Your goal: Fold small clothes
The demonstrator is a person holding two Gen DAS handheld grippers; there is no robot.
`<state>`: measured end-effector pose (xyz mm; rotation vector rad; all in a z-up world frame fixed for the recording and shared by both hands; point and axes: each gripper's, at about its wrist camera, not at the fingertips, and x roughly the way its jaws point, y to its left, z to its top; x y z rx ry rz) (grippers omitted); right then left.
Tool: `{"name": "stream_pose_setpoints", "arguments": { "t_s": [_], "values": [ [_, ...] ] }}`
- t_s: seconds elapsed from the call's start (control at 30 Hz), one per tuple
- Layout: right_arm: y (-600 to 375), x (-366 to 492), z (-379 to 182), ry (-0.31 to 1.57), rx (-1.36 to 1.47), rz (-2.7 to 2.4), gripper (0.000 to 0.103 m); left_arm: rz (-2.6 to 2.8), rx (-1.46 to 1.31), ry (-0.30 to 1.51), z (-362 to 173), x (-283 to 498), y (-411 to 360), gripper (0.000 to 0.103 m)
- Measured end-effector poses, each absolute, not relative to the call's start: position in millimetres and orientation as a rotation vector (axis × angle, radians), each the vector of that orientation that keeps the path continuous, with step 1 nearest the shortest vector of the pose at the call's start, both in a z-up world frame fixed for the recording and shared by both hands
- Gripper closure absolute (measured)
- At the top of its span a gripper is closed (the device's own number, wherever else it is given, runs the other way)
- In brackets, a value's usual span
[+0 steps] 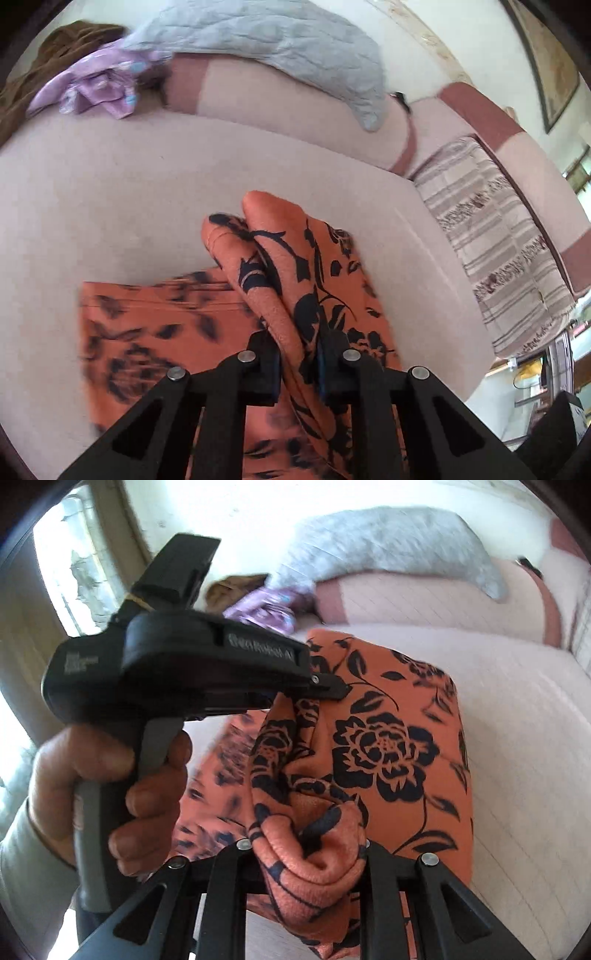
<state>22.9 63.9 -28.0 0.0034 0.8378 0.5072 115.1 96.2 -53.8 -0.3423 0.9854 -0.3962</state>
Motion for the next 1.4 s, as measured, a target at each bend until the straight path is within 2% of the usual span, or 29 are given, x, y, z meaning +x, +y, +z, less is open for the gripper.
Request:
{"name": "stream_pose_setpoints", "arguments": {
  "t_s": [0.1,0.17,0.23,0.43,0.53,0.63,0.7,0.87,0.97,1.07,1.2,1.23,1.27,1.33,1.4],
  "values": [
    [98,23,-36,0.856,-0.045,0.555,0.083,-0.303,-0.334,1.169,-106,141,125,0.088],
    [119,33,-67,0.959,-0.058,0.582,0.083,-0.295,-0.374,1.226,-137,146,138,0.087],
    [130,36,-90,1.022,-0.078,0.582,0.083,-0.33,-0.437,1.186,-129,142,147,0.088],
    [127,16,-40,0.922,-0.061,0.604,0.083,-0.4,-0.357,1.009,-75,117,155,0.088],
    [136,4,-36,0.908,-0.068,0.62,0.083,-0.381,-0.321,1.087,-100,126,171,0.088],
    [159,11,-78,1.011,-0.107,0.627,0.083,-0.375,-0.364,1.172,-134,137,182,0.088],
    [164,15,-94,1.033,-0.115,0.624,0.083,-0.381,-0.391,1.154,-125,137,186,0.088],
    [161,0,-56,0.97,-0.06,0.638,0.083,-0.384,-0.271,1.057,-91,127,183,0.088],
    [169,-3,-62,0.983,-0.068,0.636,0.078,-0.35,-0.27,1.167,-122,140,192,0.087],
    [174,-9,-99,1.048,-0.087,0.654,0.074,-0.362,-0.353,1.163,-128,142,198,0.085],
    [162,-25,-97,1.0,-0.07,0.658,0.072,-0.362,-0.422,1.169,-131,145,203,0.08],
    [156,-28,-96,1.006,-0.047,0.666,0.064,-0.35,-0.438,1.173,-128,143,206,0.077],
    [152,-28,-94,1.004,-0.039,0.682,0.041,-0.337,-0.445,1.173,-127,140,209,0.077],
    [151,-37,-89,0.98,-0.047,0.735,0.019,-0.325,-0.446,1.15,-113,118,222,0.079],
    [148,-52,-88,0.953,-0.078,0.761,0.018,-0.334,-0.434,1.115,-101,98,223,0.079]
  ]
}}
